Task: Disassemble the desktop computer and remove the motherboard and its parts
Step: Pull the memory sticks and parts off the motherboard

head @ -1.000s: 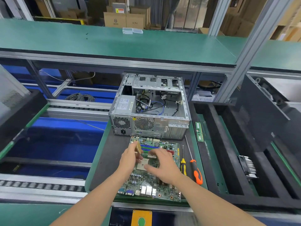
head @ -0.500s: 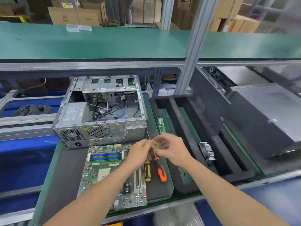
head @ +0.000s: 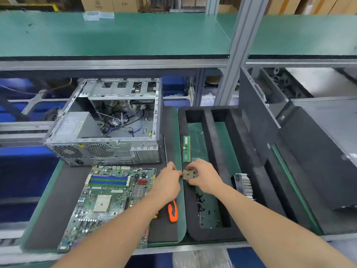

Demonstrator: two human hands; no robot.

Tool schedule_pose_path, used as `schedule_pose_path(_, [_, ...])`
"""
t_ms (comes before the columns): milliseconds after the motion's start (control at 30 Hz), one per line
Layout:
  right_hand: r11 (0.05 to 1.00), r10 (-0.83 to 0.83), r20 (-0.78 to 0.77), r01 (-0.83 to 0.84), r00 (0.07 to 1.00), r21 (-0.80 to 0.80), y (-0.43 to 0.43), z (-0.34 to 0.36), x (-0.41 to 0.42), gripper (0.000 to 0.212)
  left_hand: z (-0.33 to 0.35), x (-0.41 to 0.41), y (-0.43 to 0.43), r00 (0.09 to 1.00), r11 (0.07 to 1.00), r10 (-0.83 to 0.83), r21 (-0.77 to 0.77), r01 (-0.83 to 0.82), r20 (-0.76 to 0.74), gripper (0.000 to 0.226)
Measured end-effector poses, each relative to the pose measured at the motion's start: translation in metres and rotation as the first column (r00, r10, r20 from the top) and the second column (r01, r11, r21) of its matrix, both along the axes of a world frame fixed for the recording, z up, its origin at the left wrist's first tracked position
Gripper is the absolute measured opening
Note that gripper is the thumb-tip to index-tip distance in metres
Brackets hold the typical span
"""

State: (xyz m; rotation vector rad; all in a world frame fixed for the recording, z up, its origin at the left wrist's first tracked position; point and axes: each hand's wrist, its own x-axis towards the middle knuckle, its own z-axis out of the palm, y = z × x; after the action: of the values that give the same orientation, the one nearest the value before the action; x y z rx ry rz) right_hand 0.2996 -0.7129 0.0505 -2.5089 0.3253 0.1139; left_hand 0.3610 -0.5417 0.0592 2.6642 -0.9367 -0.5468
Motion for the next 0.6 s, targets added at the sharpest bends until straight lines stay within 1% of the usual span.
schedule_pose_path(100, [0.999,0.041,-0.006,-0.041,0.999,0.009,-0.004,-0.004,0.006,0.045,-0.004,-0.003,-0.002,0.998,0.998,0.064,-0.018,-0.064,0.020,0.051])
schedule_pose_path(267, [0.997,0.030,-0.012,-0.029,0.999,0.067,-0.008,-0.007,0.003,0.045,-0.006,-0.007,-0.003,0.993,0.990,0.119,-0.076,-0.118,0.000,0.052])
schedule_pose_path(333, [0.999,0.008,0.015,-0.008,1.000,0.045,-0.005,-0.004,-0.001,0.047,-0.001,-0.008,-0.001,0.990,0.977,0.139,-0.158,-0.141,-0.022,0.048])
schedule_pose_path(400, [0.999,-0.038,0.122,0.037,0.992,0.012,0.007,0.004,-0.002,0.037,0.007,-0.007,0.010,0.982,0.942,0.187,-0.281,-0.185,-0.018,0.041])
schedule_pose_path(433, [0.999,-0.042,0.177,0.042,0.983,0.005,0.015,0.009,-0.002,0.032,0.009,-0.007,0.019,0.976,0.919,0.219,-0.338,-0.203,0.011,0.037])
schedule_pose_path(500, [0.999,0.031,0.249,-0.026,0.968,-0.021,0.042,0.020,0.002,0.027,0.011,-0.002,0.047,0.956,0.885,0.277,-0.412,-0.216,0.094,0.031])
schedule_pose_path(600, [0.986,0.164,0.266,-0.151,0.950,-0.068,0.096,0.029,0.011,0.029,0.010,0.007,0.102,0.925,0.860,0.342,-0.453,-0.236,0.167,0.027])
